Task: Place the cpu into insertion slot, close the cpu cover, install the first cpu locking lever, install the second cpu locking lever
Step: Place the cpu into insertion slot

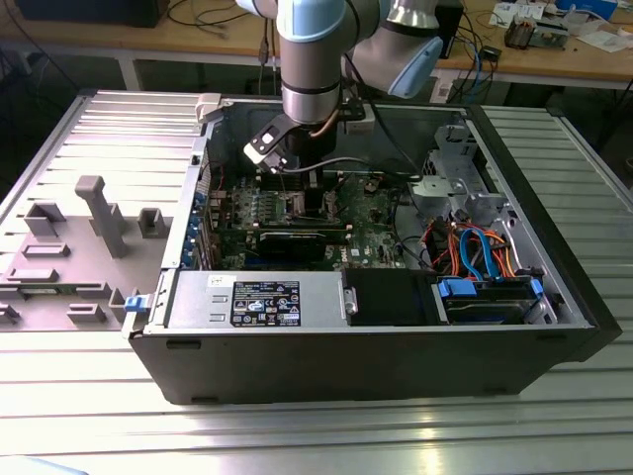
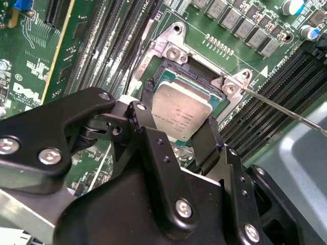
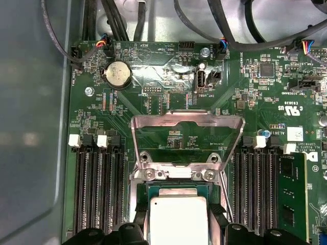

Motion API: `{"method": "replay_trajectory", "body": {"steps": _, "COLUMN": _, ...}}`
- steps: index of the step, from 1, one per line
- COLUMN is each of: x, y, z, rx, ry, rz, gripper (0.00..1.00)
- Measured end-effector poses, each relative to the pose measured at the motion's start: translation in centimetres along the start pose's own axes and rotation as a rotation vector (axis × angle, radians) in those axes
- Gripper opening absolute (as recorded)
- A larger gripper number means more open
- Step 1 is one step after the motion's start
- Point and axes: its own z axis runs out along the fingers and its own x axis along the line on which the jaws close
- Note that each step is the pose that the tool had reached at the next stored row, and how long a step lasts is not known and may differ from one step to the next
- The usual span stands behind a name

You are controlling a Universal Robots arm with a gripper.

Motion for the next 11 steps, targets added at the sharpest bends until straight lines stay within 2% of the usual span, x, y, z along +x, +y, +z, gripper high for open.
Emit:
{"method": "replay_trajectory", "body": {"steps": 10, "x": 0.04, "y": 0.01, "z": 0.20, "rx": -0.0008, "ry": 0.0009, "rz": 0.009, "gripper": 0.55}}
{"method": "replay_trajectory", "body": {"steps": 11, "x": 0.04, "y": 0.00, "z": 0.19, "rx": -0.0006, "ry": 0.0006, "rz": 0.009, "gripper": 0.62}}
